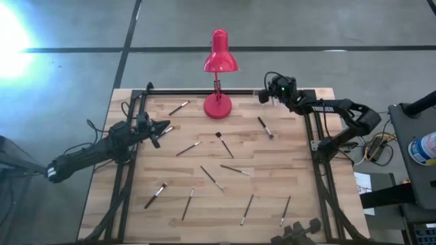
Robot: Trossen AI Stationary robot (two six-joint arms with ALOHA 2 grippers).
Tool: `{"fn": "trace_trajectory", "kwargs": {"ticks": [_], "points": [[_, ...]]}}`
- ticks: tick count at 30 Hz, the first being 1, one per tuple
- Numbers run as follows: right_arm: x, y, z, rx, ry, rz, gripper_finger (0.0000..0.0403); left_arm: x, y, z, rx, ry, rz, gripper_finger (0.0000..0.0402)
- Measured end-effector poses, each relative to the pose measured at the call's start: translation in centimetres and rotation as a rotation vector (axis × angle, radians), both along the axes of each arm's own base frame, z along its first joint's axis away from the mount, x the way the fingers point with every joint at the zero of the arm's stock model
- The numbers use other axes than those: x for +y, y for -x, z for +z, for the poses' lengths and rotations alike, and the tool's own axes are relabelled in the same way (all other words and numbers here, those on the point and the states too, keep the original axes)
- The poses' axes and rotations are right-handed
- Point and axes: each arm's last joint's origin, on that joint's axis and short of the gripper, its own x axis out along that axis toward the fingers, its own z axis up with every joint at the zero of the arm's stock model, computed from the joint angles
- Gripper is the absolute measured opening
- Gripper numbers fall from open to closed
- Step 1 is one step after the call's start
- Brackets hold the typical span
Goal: Sort items
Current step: Put the black eyeshadow brush into the transparent organizer
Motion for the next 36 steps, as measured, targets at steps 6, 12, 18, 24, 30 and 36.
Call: {"fn": "trace_trajectory", "kwargs": {"ticks": [6,12,18,24,30,36], "points": [[-0.1,0.1,0.3,0.044,-0.05,-0.006,0.0024,0.0,0.0,0.0,0.0,0.0,0.0,0.0],[-0.2,0.3,0.3,0.045,-0.095,-0.029,0.0053,0.0,0.0,0.0,0.0,0.0,0.0,0.0],[-0.2,0.4,0.5,0.054,-0.086,-0.026,0.0059,0.0,0.0,0.0,0.0,0.0,0.0,0.0],[0.6,0.8,2.1,0.058,-0.048,0.033,0.0029,0.0,0.0,0.0,0.0,0.0,0.0,0.0],[3.0,1.3,2.5,0.001,-0.008,0.153,0.0009,0.0,0.0,0.0,0.0,0.0,0.0,0.0],[6.5,2.4,1.0,-0.144,0.12,0.293,0.0008,0.0,0.0,0.0,0.0,0.0,0.0,0.0]]}}
